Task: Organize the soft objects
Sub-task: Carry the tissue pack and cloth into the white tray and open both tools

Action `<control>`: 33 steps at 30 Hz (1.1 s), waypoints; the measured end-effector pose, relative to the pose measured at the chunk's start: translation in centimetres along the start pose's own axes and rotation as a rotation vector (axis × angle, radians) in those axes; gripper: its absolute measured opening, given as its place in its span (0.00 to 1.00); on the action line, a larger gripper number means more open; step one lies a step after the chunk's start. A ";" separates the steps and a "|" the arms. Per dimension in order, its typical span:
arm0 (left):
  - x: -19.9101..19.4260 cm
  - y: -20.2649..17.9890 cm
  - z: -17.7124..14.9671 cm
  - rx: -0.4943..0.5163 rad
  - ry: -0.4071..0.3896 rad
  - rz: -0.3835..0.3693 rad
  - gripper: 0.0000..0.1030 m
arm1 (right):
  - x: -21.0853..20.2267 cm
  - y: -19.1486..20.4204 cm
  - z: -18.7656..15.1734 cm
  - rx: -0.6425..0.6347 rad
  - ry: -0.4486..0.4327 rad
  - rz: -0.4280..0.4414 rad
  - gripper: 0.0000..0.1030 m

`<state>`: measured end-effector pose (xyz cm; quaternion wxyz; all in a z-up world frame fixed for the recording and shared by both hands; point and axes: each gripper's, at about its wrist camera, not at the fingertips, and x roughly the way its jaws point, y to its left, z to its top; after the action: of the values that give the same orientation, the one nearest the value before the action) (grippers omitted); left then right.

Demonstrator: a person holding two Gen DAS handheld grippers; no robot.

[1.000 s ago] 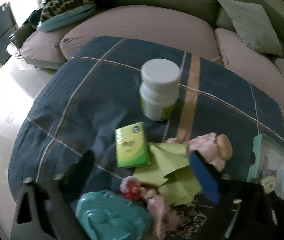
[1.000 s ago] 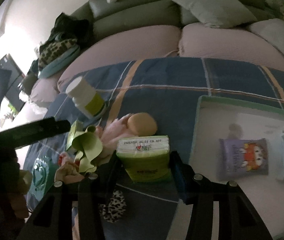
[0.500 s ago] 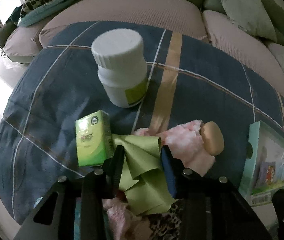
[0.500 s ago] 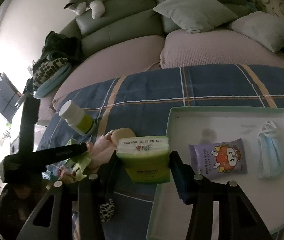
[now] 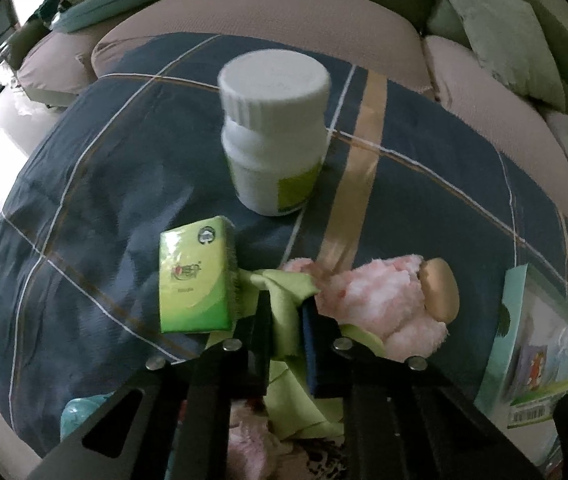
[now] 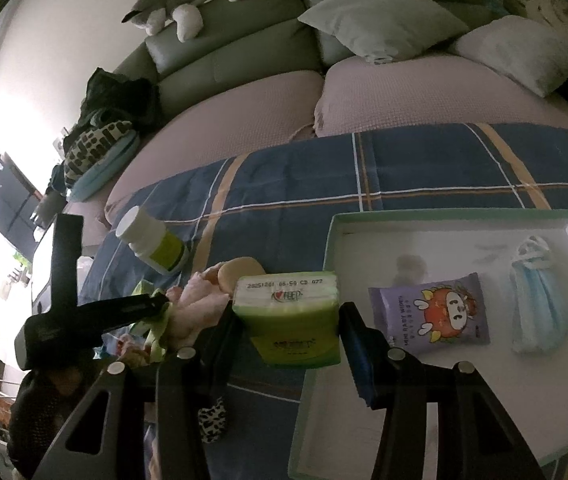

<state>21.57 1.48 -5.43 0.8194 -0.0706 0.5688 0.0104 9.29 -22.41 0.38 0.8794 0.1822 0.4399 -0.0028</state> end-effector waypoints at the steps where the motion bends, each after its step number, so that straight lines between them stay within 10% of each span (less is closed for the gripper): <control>1: -0.2 0.2 0.0 -0.008 -0.005 -0.004 0.12 | 0.0 -0.1 0.0 0.002 -0.001 -0.001 0.51; 33: -8.5 2.4 -0.7 -0.068 -0.240 -0.063 0.08 | -0.7 -0.4 0.0 0.012 -0.014 0.002 0.51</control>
<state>17.73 4.35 2.01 0.8785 -0.1144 0.4637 0.0126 8.80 -22.95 0.81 0.8813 0.1878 0.4337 -0.0059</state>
